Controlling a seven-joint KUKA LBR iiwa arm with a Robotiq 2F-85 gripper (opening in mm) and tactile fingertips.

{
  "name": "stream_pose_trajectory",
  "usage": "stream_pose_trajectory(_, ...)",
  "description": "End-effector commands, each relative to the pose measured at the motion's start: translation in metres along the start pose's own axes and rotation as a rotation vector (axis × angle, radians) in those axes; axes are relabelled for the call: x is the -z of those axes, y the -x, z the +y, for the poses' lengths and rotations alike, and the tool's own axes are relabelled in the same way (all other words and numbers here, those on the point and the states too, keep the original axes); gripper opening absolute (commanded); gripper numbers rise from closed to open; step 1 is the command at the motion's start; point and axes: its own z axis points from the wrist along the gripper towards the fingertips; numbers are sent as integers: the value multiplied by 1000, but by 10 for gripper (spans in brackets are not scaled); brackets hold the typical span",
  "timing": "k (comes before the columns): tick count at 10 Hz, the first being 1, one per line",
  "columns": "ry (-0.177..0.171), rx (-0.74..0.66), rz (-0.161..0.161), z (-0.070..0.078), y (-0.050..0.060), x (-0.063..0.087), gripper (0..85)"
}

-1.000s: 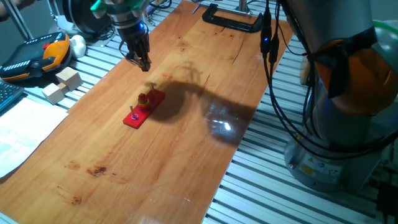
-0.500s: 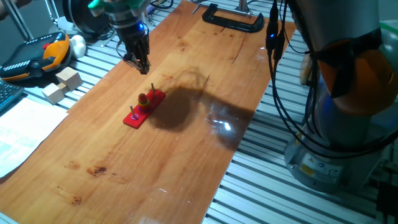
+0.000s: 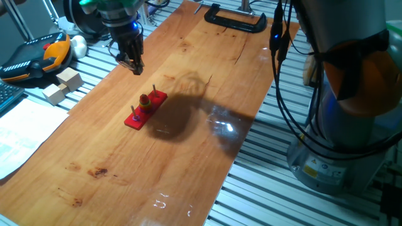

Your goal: Take out one Hanoi block and throw it aside

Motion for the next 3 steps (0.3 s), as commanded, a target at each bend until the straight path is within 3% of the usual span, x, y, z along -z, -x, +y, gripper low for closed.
stream_pose_trajectory(1,-5,2,-3,0,1,0,7)
stream_pose_trajectory(3,-3,8,0,-1,0,2,7)
